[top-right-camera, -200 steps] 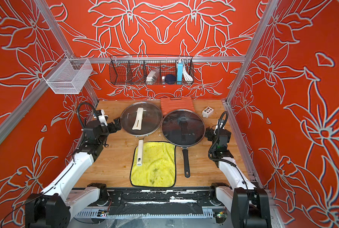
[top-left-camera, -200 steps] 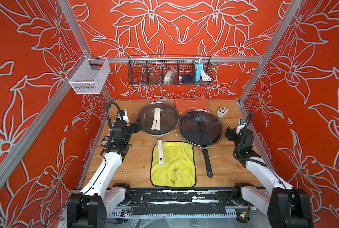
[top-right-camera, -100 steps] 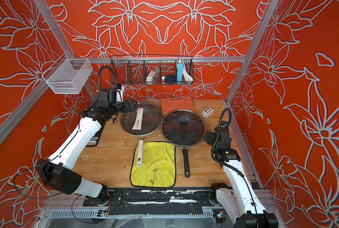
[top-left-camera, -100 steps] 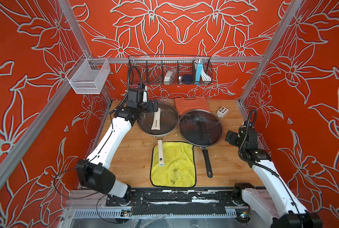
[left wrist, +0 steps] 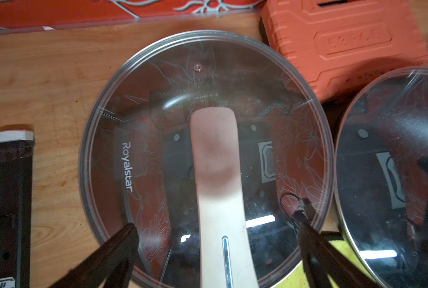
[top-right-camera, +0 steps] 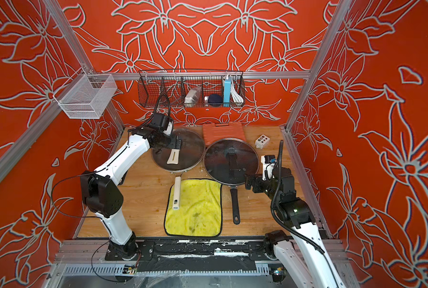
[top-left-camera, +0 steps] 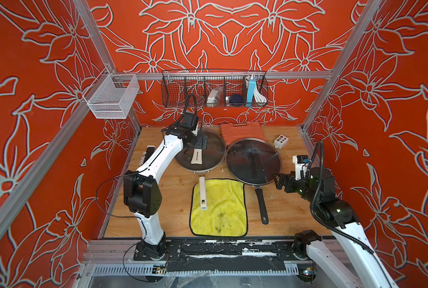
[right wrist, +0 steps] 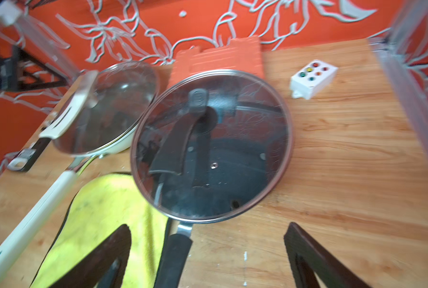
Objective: Wipe the pot lid with a cloth
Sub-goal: Pick up the pot lid from the cooking pot.
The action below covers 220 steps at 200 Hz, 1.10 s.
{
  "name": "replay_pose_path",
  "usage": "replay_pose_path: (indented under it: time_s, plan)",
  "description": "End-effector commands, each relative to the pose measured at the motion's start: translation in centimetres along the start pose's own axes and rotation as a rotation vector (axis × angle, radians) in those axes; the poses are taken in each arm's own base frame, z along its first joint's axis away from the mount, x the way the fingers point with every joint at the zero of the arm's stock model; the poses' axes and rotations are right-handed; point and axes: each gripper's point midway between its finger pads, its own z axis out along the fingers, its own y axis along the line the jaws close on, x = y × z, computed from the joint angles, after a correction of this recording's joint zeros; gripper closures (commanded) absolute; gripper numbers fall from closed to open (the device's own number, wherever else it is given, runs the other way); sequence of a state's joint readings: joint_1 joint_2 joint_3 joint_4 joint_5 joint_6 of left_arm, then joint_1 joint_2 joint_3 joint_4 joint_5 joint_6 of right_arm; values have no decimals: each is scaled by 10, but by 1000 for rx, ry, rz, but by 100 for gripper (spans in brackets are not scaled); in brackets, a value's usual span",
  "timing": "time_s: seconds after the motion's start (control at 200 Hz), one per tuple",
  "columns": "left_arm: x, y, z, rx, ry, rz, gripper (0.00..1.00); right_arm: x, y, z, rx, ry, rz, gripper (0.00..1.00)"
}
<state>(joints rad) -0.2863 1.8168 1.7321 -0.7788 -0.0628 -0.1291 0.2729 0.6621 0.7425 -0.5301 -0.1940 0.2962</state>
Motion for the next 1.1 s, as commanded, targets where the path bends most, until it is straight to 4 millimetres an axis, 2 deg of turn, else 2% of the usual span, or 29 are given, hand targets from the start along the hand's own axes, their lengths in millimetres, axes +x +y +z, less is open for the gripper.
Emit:
replay_pose_path:
  time_s: [0.0, 0.225, 0.52, 0.706, 0.921, 1.096]
  plan:
    - [0, -5, 2, -14, 15, 43, 1, 13, 16, 9, -83, 49, -42, 3]
    - [2, -5, 22, -33, 64, 80, 6, 13, 19, 10, -95, 44, -49, 3]
    - [12, -3, 45, -51, 140, 106, 19, 11, 20, 8, -102, 30, -51, 3]
    - [20, -3, 52, -51, 182, 113, 22, 12, 20, 7, -103, 30, -50, 3]
    - [20, -2, 57, -51, 195, 111, 31, 13, 23, 7, -118, 33, -52, 3]
    - [19, 3, 60, -65, 198, 102, 33, 14, 25, 8, -134, 33, -53, 3]
